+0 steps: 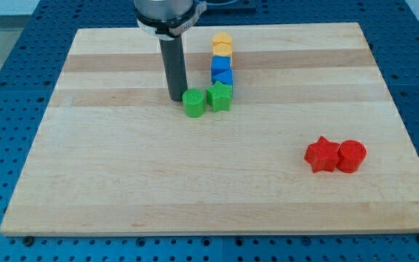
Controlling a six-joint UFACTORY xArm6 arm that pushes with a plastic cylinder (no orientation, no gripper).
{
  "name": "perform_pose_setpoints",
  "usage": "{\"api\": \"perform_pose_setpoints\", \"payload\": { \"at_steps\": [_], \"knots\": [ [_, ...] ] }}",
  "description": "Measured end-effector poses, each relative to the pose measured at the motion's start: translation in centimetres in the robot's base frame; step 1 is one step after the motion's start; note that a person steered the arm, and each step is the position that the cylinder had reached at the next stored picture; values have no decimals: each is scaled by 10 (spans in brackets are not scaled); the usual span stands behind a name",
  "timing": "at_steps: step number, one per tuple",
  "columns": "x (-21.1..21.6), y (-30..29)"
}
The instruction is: Push the green circle below green star
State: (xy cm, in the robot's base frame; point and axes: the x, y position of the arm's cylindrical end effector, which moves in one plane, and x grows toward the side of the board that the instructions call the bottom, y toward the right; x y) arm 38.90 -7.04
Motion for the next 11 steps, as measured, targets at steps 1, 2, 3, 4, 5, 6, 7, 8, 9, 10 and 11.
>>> {"api": "perform_pose_setpoints", "payload": {
  "at_steps": [1,2,3,4,5,6,7,8,9,10,11],
  "knots": [
    [8,7],
    [8,11],
    [11,17],
    [13,17],
    [15,17],
    [25,17],
    [37,18],
    [46,20],
    [50,20],
    [56,23],
    [56,34]
  ]
}}
